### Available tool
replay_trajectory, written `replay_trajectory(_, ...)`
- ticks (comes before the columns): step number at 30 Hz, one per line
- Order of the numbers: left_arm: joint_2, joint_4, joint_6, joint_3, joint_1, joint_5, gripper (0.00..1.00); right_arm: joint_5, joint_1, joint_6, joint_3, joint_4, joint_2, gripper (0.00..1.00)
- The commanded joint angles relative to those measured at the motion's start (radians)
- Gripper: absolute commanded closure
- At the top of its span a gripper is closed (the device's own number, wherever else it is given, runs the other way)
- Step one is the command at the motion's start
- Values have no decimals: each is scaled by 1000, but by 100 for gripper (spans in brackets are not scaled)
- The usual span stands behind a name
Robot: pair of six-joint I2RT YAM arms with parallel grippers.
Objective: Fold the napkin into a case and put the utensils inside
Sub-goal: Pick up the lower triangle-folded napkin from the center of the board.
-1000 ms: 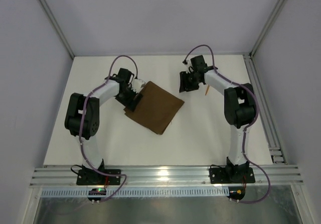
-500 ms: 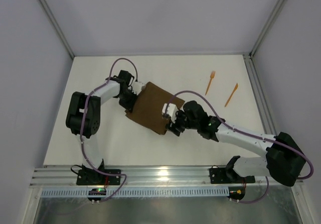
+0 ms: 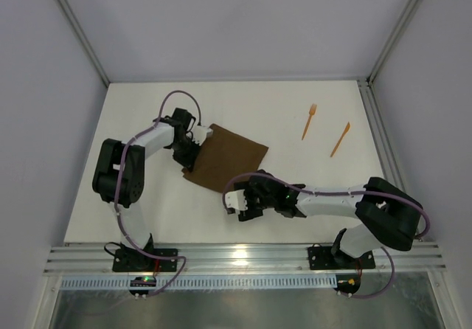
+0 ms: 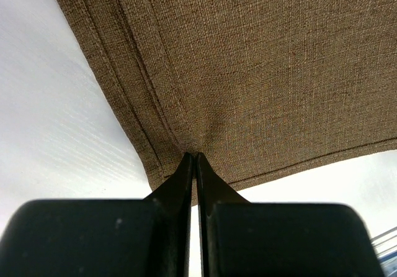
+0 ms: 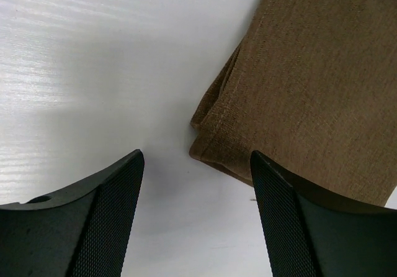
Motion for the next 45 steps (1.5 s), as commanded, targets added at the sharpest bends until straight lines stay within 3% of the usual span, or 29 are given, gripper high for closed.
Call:
replay_trajectory(1, -36, -19, 4, -6, -1, 29, 100, 72, 23, -60, 45, 86, 34, 26)
replay_trajectory(5, -42, -24, 3, -6, -1, 36, 100, 99, 43, -72, 74, 58, 100, 26)
replay_trajectory(12, -60, -27, 9, -18, -1, 43, 100, 164, 49, -28, 105, -15, 160, 42)
replay_trajectory(17, -86, -41, 21, -38, -1, 50, 100, 217, 51, 32, 121, -48, 166, 70)
replay_trajectory(28, -152, -59, 69, -87, -1, 67, 98, 195, 51, 169, 151, -153, 110, 96)
replay_trajectory(29, -158, -62, 75, -90, -1, 78, 95, 188, 49, 182, 155, -161, 100, 97)
replay_trajectory(32, -195, -81, 130, -104, -1, 125, 75, 138, 49, 236, 174, -199, 94, 97)
replay_trajectory(33, -210, -82, 162, -110, -1, 139, 62, 127, 48, 248, 183, -215, 90, 97)
replay_trajectory(36, -293, -78, 219, -142, -1, 187, 48, 80, 29, 305, 200, -233, 80, 97)
replay_trajectory(41, -474, -62, 283, -177, -1, 243, 40, -70, -43, 402, 215, -245, 65, 97)
replay_trajectory(45, -598, -160, 391, -139, -1, 158, 36, -187, -119, 466, 206, -229, 53, 97)
